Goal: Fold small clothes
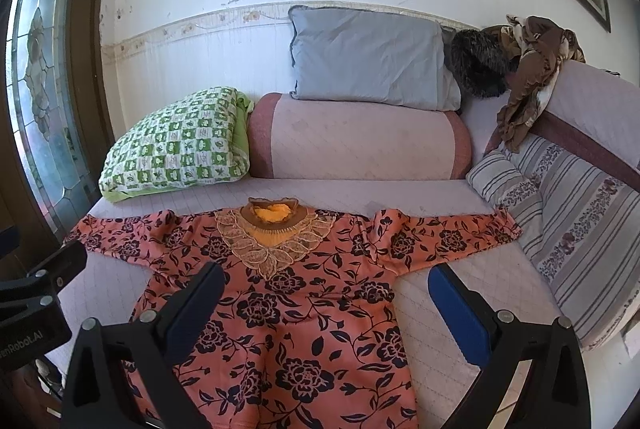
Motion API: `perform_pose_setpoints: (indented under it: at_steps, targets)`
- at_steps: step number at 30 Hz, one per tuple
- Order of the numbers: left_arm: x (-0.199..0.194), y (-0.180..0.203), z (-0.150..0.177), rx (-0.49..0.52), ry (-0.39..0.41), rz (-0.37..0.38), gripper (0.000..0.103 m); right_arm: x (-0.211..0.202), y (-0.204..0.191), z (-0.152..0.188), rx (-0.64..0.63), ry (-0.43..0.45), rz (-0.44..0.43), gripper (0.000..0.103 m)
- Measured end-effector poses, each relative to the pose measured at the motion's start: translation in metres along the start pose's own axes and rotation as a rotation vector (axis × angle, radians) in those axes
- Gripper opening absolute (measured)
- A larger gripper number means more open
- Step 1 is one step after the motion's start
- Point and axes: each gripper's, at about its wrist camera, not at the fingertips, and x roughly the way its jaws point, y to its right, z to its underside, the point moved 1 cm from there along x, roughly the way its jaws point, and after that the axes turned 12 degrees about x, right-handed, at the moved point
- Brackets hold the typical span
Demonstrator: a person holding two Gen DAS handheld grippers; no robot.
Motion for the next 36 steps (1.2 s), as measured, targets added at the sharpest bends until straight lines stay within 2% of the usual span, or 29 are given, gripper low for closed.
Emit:
perform_pose_setpoints:
  at_steps: [15,25,29,33,36]
  targets:
    - [0.012,0.007,0.004,0.012,-0.02,0.001,0.103,0.012,0.004,0.002,0.005,-0.019,0.014,0.103]
    - [0.048,0.016,0.006,0.028,-0.059,0.008,0.103,0.038,0.009,0.002,-0.001,-0.045,0.04,0.103]
    - [0.081,0.021,0.004,0.025,-0.081,0.047,0.103,0.063,0.021,-0.001,0.021,-0.068,0.054,0.103]
    - [0.138,0.022,0.006,-0.012,-0.121,0.091,0.103,0.106,0.055,-0.006,0.082,-0.1,0.044,0.103]
    - [0.19,0.024,0.014,-0.053,-0.158,0.096,0.103,0.163,0.116,-0.013,0.188,-0.147,0.037,0.103]
